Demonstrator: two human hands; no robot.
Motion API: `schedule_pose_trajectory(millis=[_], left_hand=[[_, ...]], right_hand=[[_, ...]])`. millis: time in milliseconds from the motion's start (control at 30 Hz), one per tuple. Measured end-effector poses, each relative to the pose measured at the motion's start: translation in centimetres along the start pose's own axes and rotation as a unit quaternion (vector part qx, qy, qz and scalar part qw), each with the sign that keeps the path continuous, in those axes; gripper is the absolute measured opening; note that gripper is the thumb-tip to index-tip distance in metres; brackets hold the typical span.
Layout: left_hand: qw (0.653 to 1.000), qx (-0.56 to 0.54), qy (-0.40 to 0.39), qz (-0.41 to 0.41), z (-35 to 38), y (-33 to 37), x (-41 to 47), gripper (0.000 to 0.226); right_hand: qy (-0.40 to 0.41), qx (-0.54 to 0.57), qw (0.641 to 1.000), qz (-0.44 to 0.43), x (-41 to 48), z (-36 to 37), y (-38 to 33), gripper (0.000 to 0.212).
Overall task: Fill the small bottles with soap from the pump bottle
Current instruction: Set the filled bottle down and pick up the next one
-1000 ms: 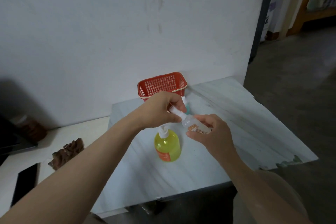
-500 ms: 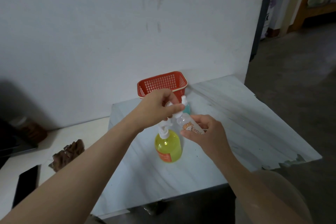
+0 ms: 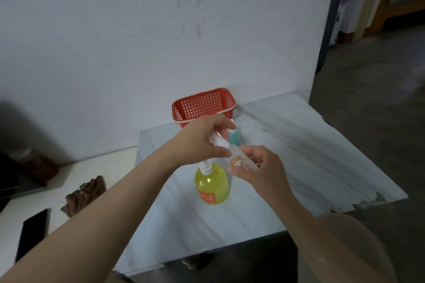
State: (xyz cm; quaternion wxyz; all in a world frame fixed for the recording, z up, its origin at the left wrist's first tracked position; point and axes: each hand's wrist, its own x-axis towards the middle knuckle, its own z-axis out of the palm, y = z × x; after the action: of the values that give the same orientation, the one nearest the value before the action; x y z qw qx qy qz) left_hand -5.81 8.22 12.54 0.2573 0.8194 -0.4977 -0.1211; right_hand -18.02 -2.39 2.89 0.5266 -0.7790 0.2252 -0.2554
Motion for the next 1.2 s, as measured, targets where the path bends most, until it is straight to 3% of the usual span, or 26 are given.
schedule_pose_trajectory(millis=[133,300,433,700,800,900,1000,1200], left_hand=[[1.0,-0.014,0.013,-0.024,0.0,0.2,0.0,0.013],[1.0,-0.013,0.007,-0.021,0.0,0.1,-0.4,0.027],[0.997,-0.037,0.012,-0.067,0.0,0.2,-0.5,0.017],[0.998,0.029,-0.034,0.039,-0.5,0.2,-1.1,0.026],[0.999,0.024,-0.024,0.029,-0.4,-0.1,-1.1,0.037],[0.999,-0.006,0.016,-0.031,-0.3,0.0,-1.1,0.02],[0.995,-0.042,0.015,-0.093,-0.3,0.0,-1.1,0.02],[0.998,-0.028,-0.034,-0.052,-0.7,0.3,-1.6,0.004]], right_hand=[[-0.005,-0.005,1.0,0.006,0.0,0.2,0.1,0.041],[-0.01,-0.012,1.0,0.011,-0.2,0.3,0.2,0.041],[-0.012,-0.018,1.0,0.009,-0.2,0.4,0.1,0.041],[-0.054,0.036,0.998,-0.004,-0.7,0.8,0.1,0.024],[-0.05,0.037,0.998,-0.007,-0.7,0.9,0.0,0.024],[-0.044,0.037,0.998,-0.003,-0.7,0.9,0.0,0.033],[-0.034,0.015,0.999,-0.002,-0.9,0.7,0.0,0.04],[-0.059,-0.003,0.998,-0.015,-1.1,0.5,0.1,0.024]])
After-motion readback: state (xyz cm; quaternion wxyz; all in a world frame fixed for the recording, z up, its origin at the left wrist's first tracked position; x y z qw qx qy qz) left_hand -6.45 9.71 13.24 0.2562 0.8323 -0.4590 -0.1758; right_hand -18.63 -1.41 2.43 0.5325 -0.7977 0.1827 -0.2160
